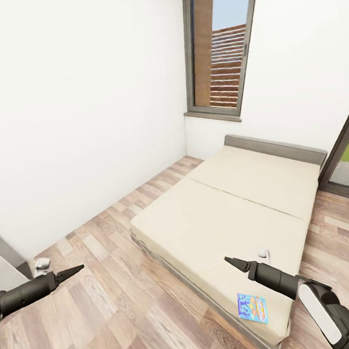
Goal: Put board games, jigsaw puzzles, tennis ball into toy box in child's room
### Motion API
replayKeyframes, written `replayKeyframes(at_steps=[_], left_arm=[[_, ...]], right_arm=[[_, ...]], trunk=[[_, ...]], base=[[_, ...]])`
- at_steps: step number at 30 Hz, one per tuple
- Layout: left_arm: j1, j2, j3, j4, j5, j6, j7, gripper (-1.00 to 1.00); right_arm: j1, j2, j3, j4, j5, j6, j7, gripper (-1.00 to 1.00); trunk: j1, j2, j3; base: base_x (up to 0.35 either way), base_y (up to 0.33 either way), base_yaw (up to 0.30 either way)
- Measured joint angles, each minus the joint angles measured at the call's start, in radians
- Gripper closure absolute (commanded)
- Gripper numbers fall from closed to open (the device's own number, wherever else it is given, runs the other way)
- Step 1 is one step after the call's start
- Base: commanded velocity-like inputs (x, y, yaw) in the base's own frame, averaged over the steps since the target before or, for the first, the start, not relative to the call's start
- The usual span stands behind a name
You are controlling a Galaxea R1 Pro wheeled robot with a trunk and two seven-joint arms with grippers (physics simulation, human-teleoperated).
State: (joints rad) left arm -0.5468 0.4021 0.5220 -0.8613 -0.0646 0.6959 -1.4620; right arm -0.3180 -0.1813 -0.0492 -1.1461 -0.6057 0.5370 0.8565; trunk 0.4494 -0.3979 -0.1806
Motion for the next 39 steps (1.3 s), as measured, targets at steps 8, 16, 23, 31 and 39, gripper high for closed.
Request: replayKeyframes(at_steps=[8, 16, 23, 31, 39], left_arm=[[0.0, 0.0, 0.001, 0.0, 0.0, -0.001, -0.001, -1.0], [0.0, 0.0, 0.001, 0.0, 0.0, 0.0, -0.001, -1.0], [0.0, 0.0, 0.002, 0.0, -0.001, 0.0, -0.002, -1.0], [0.0, 0.0, 0.002, 0.0, -0.001, -0.001, -0.001, -1.0], [0.0, 0.0, 0.002, 0.0, 0.0, 0.0, 0.0, -1.0]], right_arm=[[0.001, 0.0, -0.001, 0.0, 0.0, 0.0, 0.0, -1.0], [0.0, 0.0, -0.001, 0.0, 0.0, 0.0, 0.0, -1.0], [0.0, 0.0, -0.001, 0.0, 0.0, 0.0, -0.001, -1.0], [0.0, -0.001, -0.001, 0.0, 0.0, 0.0, -0.001, -1.0], [0.0, 0.0, -0.001, 0.001, 0.0, 0.0, -0.001, -1.0]], trunk=[[0.0, 0.0, 0.0], [0.0, 0.0, 0.0], [0.0, 0.0, 0.0], [0.0, 0.0, 0.0], [0.0, 0.0, 0.0]], base=[[0.001, 0.0, -0.279], [0.0, 0.0, -0.279], [0.0, 0.0, -0.279], [0.0, 0.0, -0.279], [0.0, 0.0, -0.279]])
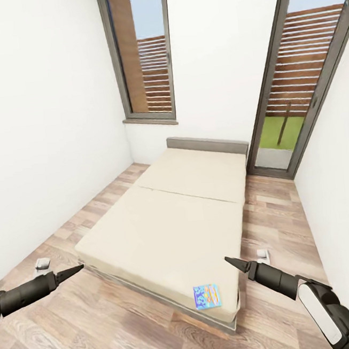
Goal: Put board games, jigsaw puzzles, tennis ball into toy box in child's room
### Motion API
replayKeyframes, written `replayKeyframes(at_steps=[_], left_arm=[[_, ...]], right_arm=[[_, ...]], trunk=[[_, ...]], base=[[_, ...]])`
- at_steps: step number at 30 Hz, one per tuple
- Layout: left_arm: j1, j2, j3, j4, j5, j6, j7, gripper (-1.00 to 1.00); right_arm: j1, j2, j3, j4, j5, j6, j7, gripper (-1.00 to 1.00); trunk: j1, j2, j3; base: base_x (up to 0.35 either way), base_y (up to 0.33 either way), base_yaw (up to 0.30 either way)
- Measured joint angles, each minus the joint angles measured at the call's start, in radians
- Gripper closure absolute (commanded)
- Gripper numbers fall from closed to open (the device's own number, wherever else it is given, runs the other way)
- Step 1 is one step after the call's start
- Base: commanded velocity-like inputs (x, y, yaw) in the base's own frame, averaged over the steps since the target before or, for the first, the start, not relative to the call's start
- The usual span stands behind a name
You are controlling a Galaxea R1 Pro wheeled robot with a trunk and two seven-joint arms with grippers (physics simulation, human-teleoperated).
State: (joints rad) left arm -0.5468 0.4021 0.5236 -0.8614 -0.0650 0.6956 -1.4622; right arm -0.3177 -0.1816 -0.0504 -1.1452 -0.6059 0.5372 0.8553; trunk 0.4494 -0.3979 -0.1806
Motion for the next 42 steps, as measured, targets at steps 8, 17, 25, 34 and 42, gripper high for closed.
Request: replayKeyframes(at_steps=[8, 17, 25, 34, 42], left_arm=[[0.0, 0.0, 0.0, 0.0, 0.0, 0.0, 0.0, -1.0], [0.0, 0.0, 0.0, 0.0, 0.0, 0.0, 0.0, -1.0], [0.0, 0.0, 0.0, 0.0, 0.0, 0.0, 0.0, -1.0], [0.0, 0.0, 0.0, 0.0, 0.0, 0.0, 0.0, -1.0], [0.0, 0.001, 0.0, 0.0, 0.0, 0.0, -0.001, -1.0]], right_arm=[[0.0, 0.0, 0.0, 0.001, 0.0, 0.0, 0.0, -1.0], [0.0, 0.001, 0.0, 0.001, 0.0, 0.0, 0.0, -1.0], [0.0, 0.001, 0.0, 0.001, 0.0, 0.0, 0.0, -1.0], [0.0, 0.001, 0.0, 0.001, 0.0, 0.0, 0.0, -1.0], [0.0, 0.001, 0.0, 0.001, 0.0, 0.0, 0.0, -1.0]], trunk=[[0.0, 0.0, 0.0], [0.0, 0.0, 0.0], [0.0, 0.0, 0.0], [0.0, 0.0, 0.0], [0.0, 0.0, 0.0]], base=[[0.0, 0.0, -0.279], [0.0, 0.0, -0.279], [0.0, 0.0, -0.279], [0.0, 0.0, -0.279], [0.0, 0.0, -0.278]])
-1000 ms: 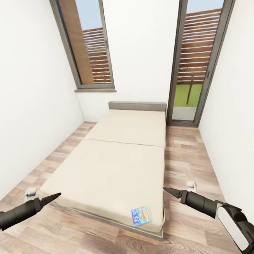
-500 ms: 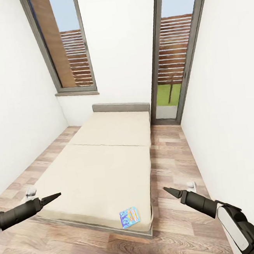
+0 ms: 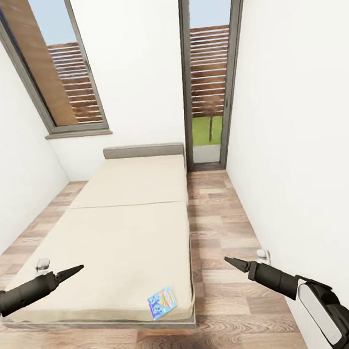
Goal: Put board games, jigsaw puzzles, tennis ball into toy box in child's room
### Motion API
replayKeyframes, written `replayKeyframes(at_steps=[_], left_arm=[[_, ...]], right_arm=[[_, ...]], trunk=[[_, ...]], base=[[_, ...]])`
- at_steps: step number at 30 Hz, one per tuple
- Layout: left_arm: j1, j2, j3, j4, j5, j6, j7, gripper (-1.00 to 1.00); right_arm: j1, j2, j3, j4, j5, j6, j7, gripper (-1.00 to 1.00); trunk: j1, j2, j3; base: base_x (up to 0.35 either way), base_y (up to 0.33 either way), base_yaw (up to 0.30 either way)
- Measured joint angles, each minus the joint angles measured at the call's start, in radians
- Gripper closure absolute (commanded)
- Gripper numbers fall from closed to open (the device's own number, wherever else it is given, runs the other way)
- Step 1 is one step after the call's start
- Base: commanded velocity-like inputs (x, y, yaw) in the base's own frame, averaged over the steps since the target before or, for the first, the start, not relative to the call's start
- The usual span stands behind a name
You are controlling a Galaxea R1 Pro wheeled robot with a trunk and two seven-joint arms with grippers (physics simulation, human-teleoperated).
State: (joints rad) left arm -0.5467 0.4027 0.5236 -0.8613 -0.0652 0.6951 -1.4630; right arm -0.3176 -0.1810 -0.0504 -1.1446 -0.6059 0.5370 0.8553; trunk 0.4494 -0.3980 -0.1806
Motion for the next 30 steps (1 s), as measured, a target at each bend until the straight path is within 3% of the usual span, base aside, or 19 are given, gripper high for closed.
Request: replayKeyframes(at_steps=[13, 21, 30], left_arm=[[0.0, 0.0, 0.0, 0.0, 0.0, 0.0, -0.001, -1.0], [0.0, 0.001, 0.0, 0.0, 0.0, 0.0, 0.0, -1.0], [0.0, 0.001, 0.0, 0.0, 0.001, 0.0, 0.0, -1.0]], right_arm=[[-0.001, 0.0, 0.002, 0.0, 0.003, -0.001, -0.006, -1.0], [0.0, 0.0, 0.013, 0.0, 0.004, 0.0, -0.102, -1.0], [-0.001, 0.0, 0.014, 0.0, 0.003, 0.0, -0.123, -1.0]], trunk=[[0.0, 0.0, 0.0], [0.0, 0.0, 0.0], [0.0, 0.0, 0.0]], base=[[0.0, 0.0, -0.075], [0.0, -0.081, -0.002], [0.0, -0.111, 0.0]])
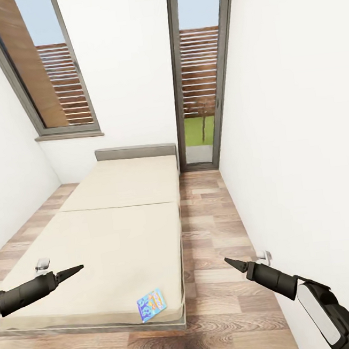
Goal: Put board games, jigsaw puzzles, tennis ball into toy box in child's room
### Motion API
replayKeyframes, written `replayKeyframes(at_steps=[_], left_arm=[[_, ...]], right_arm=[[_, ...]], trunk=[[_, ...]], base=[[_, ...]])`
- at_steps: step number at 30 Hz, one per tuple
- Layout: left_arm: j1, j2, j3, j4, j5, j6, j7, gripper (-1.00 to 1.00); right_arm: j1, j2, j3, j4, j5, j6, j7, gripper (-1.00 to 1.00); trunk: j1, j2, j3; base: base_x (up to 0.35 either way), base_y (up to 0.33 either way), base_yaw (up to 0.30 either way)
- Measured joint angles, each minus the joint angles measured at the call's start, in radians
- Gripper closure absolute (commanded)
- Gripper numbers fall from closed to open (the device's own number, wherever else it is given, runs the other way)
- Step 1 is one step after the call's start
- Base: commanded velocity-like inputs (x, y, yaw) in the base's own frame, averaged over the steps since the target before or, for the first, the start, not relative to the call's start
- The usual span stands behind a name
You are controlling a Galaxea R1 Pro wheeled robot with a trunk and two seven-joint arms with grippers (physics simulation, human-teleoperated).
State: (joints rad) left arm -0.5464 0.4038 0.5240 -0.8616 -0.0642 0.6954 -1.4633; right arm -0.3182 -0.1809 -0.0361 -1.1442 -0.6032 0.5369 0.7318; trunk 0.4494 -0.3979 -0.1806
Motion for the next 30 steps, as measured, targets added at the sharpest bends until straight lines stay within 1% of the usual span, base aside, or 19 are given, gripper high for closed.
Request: replayKeyframes(at_steps=[9, 23, 30], left_arm=[[0.0, 0.0, 0.0, 0.0, -0.001, 0.0, 0.001, -1.0], [0.0, 0.0, 0.0, 0.0, -0.001, 0.005, 0.009, -1.0], [0.0, -0.002, -0.002, 0.001, 0.0, 0.01, 0.023, -1.0]], right_arm=[[0.0, 0.0, 0.001, 0.0, 0.001, 0.0, -0.002, -1.0], [0.0, 0.001, 0.002, 0.0, 0.001, 0.0, -0.003, -1.0], [0.0, 0.002, 0.002, 0.0, 0.001, 0.0, -0.004, -1.0]], trunk=[[0.0, 0.0, 0.0], [0.0, 0.0, 0.0], [0.027, -0.049, -0.022]], base=[[0.0, -0.138, 0.0], [0.0, -0.019, 0.0], [0.0, 0.0, 0.0]])
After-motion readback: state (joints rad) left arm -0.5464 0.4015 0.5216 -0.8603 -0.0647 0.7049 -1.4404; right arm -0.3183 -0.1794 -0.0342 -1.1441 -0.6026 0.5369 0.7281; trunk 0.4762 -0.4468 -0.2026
